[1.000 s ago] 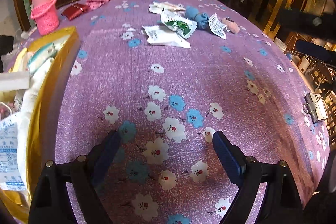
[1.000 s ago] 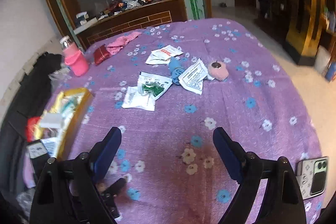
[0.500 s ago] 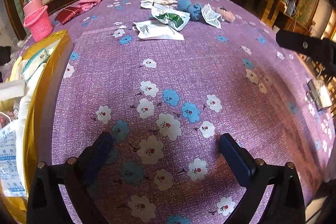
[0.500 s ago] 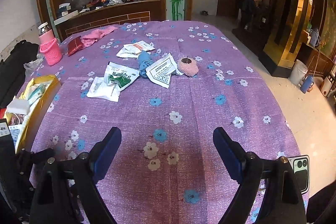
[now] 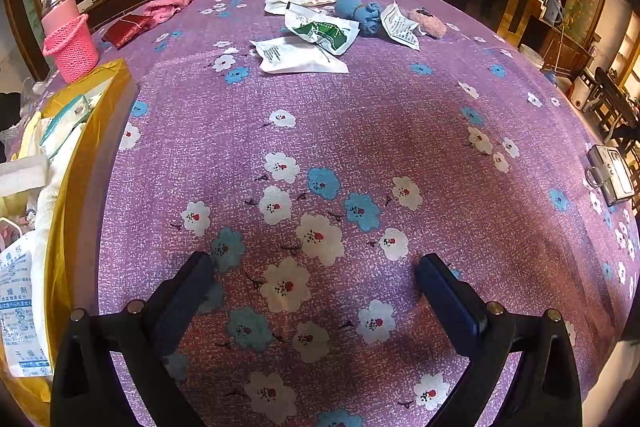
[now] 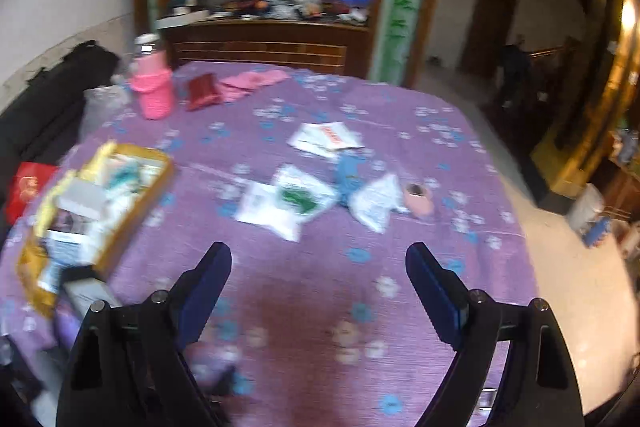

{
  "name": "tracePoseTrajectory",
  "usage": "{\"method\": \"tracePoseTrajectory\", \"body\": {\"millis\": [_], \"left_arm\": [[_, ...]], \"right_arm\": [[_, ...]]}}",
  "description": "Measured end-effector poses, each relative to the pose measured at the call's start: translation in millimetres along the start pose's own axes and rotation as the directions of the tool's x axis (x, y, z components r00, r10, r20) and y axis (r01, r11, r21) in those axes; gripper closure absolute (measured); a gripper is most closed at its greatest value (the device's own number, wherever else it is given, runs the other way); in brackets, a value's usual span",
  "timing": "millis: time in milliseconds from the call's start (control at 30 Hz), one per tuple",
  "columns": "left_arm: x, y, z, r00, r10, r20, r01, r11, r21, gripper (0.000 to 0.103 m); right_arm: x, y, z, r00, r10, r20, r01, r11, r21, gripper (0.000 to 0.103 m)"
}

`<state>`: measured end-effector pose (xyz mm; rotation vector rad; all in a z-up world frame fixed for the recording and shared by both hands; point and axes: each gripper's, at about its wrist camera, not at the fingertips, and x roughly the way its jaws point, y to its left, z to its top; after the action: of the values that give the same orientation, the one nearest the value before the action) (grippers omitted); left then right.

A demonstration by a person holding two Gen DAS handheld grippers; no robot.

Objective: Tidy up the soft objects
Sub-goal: 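Move both open tools toward the loose sachets and blue knitted toy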

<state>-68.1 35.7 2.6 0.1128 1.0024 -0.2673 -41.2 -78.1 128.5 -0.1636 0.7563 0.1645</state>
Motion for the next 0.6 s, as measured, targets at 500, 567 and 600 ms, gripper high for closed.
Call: {"method": "tracePoseTrajectory", "body": {"millis": [500,567,600], "left_arm": [[-28,18,2,0.987,-0.159,0.006,0.159,0.986,-0.047,0.001],[-41,25,11,0.99,-0.127,0.057,0.129,0.99,-0.052,0.001],[-46,28,17,0.99,-0.121,0.075,0.126,0.99,-0.059,0.001]], "right_arm": [[88,-107,-43,0.98,0.127,-0.154,-0.061,0.925,0.375,0.012],[104,-120,-44,0.977,0.138,-0.162,-0.059,0.907,0.417,0.012],[111,-124,-42,0.976,0.148,-0.161,-0.065,0.899,0.433,0.012]]}}
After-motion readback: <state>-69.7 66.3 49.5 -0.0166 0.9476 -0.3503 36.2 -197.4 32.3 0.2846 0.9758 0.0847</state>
